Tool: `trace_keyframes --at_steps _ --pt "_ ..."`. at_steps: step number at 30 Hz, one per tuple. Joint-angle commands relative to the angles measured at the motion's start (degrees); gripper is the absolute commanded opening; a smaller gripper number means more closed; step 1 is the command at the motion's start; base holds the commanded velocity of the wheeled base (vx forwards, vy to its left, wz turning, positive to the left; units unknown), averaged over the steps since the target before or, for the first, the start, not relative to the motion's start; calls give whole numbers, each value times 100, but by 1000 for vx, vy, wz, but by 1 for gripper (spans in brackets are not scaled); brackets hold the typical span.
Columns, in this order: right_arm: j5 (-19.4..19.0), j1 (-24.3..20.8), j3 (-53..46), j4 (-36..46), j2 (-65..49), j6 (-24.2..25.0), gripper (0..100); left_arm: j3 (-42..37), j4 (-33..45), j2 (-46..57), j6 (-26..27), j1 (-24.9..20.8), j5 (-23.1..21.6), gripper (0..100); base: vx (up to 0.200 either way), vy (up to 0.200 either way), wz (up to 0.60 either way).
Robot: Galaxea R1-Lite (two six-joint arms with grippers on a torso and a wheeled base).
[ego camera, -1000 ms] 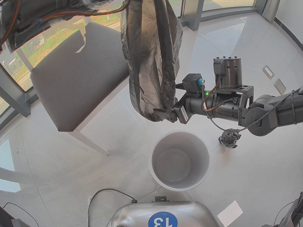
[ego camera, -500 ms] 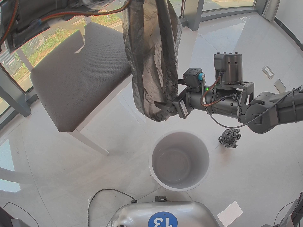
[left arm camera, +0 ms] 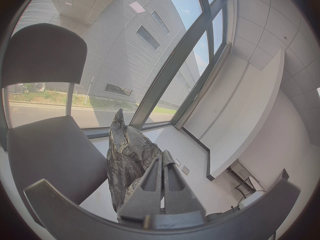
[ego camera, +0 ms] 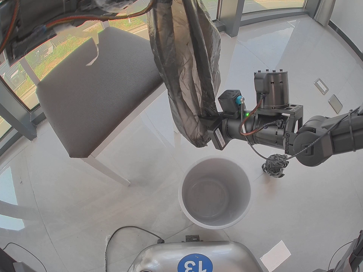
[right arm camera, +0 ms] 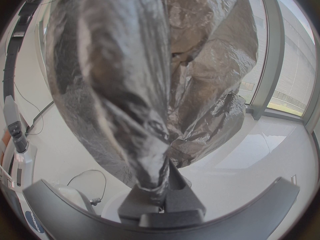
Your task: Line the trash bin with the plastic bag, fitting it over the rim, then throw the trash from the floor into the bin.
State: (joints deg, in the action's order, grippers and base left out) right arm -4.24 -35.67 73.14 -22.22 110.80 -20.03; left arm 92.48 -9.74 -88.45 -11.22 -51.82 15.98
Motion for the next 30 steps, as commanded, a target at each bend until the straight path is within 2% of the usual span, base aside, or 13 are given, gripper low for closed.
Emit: trace_keyframes --at_steps 1,11,12,16,21,30 --pt "134 -19 -600 -19 -454 -19 0 -125 121 21 -12 -12 1 0 0 0 0" --pt "46 -247 -2726 -45 -1755 -19 0 -608 702 -163 -47 -179 10 0 0 0 0" --pt "-42 -362 -3148 -45 -1869 -19 0 -722 816 -207 -47 -197 10 0 0 0 0" --pt "-173 -669 -3843 -89 -2001 -1 0 -898 1053 -286 -100 -205 37 0 0 0 0" --pt "-244 -784 -4256 -265 -1966 8 0 -1021 1405 -339 -144 -267 89 0 0 0 0" --pt "-393 -915 -4177 -696 -1632 8 0 -1153 1589 -269 -153 -267 248 0 0 0 0"
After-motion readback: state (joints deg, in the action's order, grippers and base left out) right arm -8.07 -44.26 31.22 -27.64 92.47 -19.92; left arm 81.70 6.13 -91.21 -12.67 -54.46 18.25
